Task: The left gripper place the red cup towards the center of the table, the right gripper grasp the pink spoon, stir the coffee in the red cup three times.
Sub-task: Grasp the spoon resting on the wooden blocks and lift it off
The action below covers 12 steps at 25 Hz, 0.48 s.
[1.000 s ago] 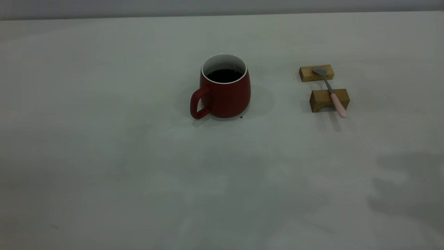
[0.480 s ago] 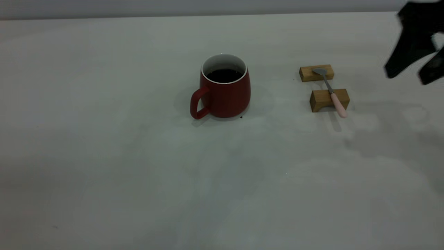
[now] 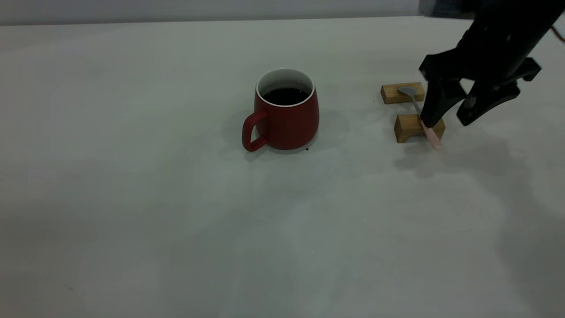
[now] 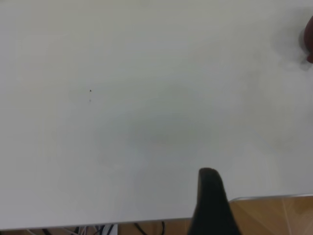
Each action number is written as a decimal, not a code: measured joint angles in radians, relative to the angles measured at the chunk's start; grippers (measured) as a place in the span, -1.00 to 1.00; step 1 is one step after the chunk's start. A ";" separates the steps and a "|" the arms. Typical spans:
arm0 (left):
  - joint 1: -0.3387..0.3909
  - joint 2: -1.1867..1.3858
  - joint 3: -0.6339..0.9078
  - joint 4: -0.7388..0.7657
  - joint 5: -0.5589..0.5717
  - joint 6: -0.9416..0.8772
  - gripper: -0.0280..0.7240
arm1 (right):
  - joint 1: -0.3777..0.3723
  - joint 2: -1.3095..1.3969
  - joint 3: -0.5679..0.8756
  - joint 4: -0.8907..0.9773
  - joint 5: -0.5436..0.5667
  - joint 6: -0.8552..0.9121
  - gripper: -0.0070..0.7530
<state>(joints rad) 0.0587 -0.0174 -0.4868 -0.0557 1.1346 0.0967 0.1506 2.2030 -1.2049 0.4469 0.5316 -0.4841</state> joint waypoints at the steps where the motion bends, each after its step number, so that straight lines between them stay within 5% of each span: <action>1: 0.000 0.000 0.000 0.000 0.000 0.000 0.63 | 0.000 0.013 -0.013 -0.001 0.000 0.001 0.57; 12: 0.000 0.000 0.000 0.000 0.000 0.000 0.63 | 0.000 0.160 -0.100 0.001 -0.023 0.004 0.57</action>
<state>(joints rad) 0.0587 -0.0174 -0.4868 -0.0557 1.1346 0.0967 0.1506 2.3626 -1.3050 0.4477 0.5086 -0.4803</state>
